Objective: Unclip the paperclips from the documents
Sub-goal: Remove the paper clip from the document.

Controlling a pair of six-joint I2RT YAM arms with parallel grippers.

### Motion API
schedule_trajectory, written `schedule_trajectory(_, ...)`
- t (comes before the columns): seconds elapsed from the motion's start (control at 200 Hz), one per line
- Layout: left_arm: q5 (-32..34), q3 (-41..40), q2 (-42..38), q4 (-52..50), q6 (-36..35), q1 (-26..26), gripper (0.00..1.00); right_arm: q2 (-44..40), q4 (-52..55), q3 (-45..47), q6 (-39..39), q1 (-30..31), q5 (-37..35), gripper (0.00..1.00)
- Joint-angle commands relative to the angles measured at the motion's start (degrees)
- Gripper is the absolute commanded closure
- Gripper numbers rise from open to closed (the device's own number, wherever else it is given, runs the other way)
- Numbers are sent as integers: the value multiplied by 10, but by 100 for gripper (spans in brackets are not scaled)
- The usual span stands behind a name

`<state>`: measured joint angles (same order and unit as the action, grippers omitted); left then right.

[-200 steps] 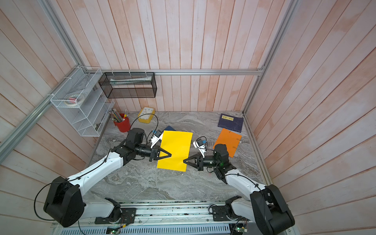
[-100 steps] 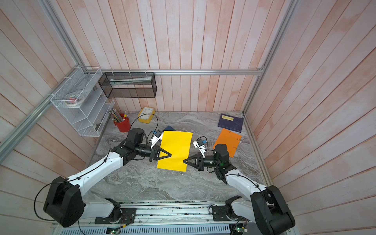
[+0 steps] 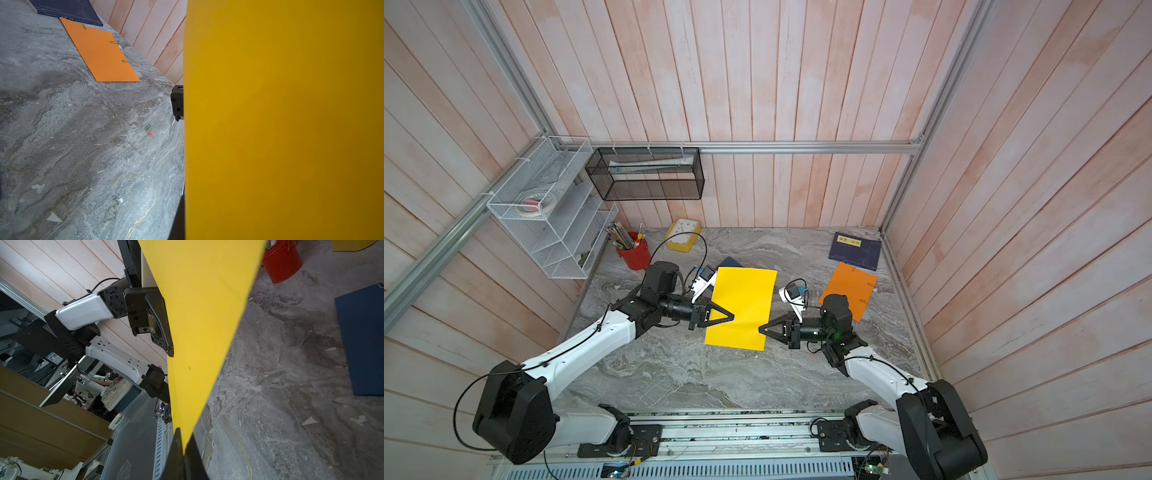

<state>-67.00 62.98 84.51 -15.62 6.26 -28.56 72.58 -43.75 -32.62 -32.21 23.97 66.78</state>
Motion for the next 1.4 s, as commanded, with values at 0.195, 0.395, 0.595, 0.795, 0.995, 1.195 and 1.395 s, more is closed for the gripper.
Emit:
schedule_trajectory(0.195, 12, -5, -12, 6, 7, -1, 78, 1, -21, -5, -14, -5, 9, 100)
schedule_trajectory(0.395, 8, -25, -22, 17, 23, -2, 71, -3, -58, -1, -47, -26, 11, 100)
schedule_trajectory(0.595, 3, -62, -39, 54, 53, -3, 69, -2, -86, -4, -75, -48, 18, 100)
schedule_trajectory(0.795, 0, -95, -44, 93, 83, -4, 69, 9, -91, -17, -80, -54, 21, 100)
schedule_trajectory(0.995, 2, -103, -40, 88, 79, -8, 69, 16, -93, -22, -82, -54, 19, 100)
schedule_trajectory(1.195, 7, -103, -35, 70, 67, -11, 69, 17, -91, -26, -81, -55, 19, 100)
schedule_trajectory(1.395, 12, -102, -31, 68, 65, -14, 72, 17, -86, -28, -79, -56, 19, 100)
